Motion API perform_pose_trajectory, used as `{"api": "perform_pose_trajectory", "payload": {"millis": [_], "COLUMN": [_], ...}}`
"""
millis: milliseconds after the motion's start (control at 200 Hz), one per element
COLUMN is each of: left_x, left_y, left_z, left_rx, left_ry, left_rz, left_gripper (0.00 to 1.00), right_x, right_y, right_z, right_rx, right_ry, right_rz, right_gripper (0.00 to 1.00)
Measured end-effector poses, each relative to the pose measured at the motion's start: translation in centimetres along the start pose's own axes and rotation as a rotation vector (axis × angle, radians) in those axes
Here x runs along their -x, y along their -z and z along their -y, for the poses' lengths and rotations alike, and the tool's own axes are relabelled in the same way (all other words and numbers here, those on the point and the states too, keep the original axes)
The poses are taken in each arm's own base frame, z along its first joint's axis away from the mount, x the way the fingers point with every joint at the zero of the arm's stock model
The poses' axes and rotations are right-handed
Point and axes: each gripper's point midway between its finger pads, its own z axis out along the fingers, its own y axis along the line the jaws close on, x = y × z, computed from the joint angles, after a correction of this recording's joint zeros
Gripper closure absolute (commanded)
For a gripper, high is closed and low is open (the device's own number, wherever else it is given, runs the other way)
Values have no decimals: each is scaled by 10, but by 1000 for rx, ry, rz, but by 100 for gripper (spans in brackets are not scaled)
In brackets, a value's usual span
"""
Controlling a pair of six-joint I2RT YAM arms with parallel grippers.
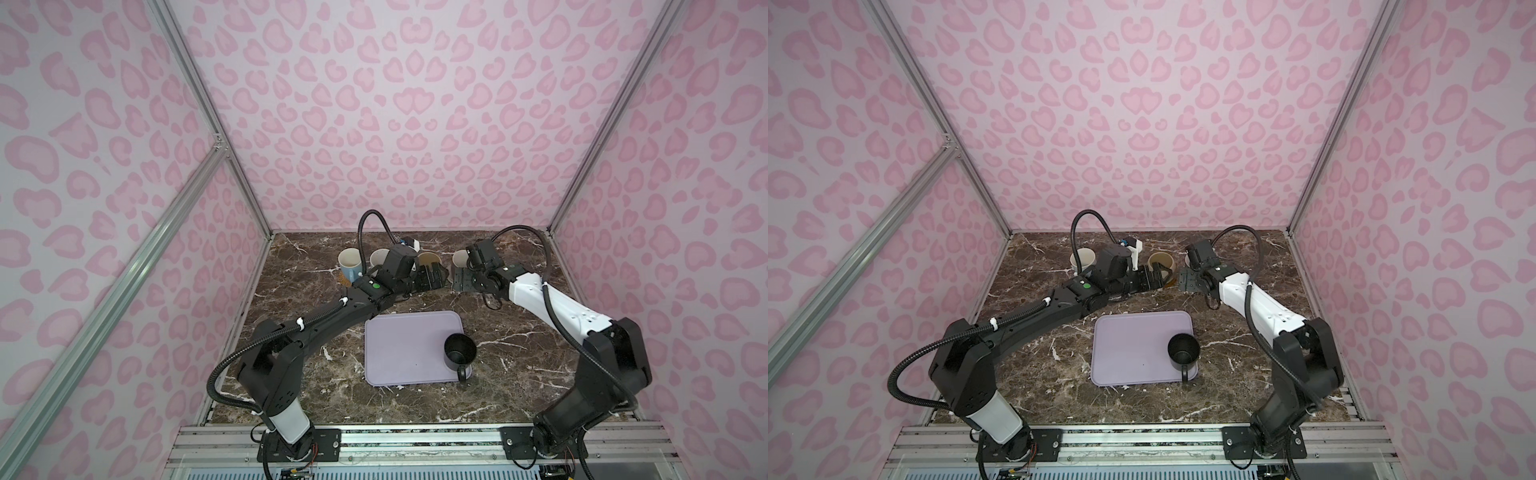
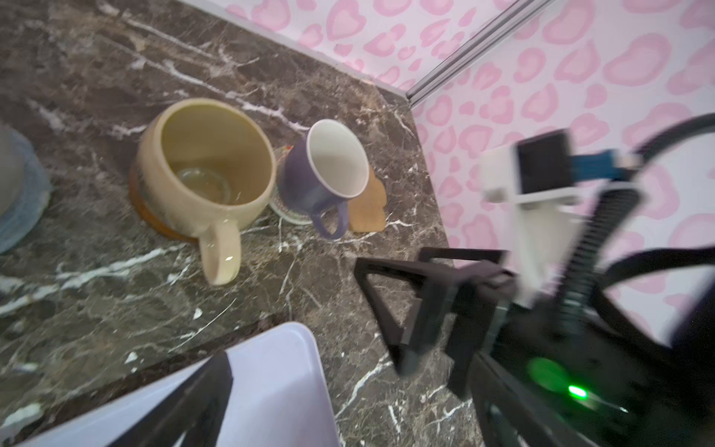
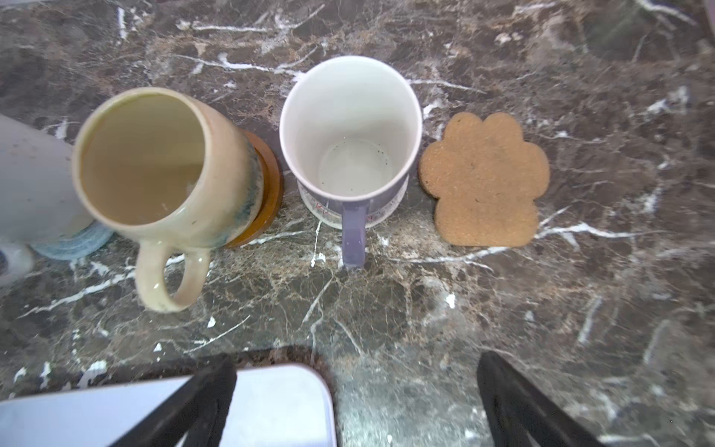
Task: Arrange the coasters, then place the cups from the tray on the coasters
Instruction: 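Set the lavender mug on the woven coaster, open and raise the right gripper, then lower the right gripper over the black mug on the tray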
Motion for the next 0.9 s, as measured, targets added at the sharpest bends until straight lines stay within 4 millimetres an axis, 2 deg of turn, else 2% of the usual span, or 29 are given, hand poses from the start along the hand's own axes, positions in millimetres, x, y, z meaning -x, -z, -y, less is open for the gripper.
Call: {"api": "perform_pose_trajectory", "payload": {"millis": [55,125,235,405,550,750,900], "left_x": [-6,-8,-16,-33,-51,-66,-77], "left_y": [8,22,40,56,66,79,90], "left_z": [-1,7,15,-1,-23,-26,-28], "left_rx": [2,-28,-56,-22,16,8,1], "left_ry": [-2,-11,-28,-31,8,13,2], "left_rz": [-2,10,32,45,38,34,36], "left_gripper": [3,3,3,3,3,3,3], "right_x": [-1,-3,-12,-23,-39,-70,-106], "right_y": [18,39,62,91,102,104,105], "right_z": [4,10,26,44,58,41,13], "right_rx": [-1,-2,-5,47,131,243,288], "right_ry": [1,1,-6,-42,-118,-99,26], "right_rz": [34,82,146,224,234,140,43], "right_gripper": [1,1,1,1,1,1,1]}}
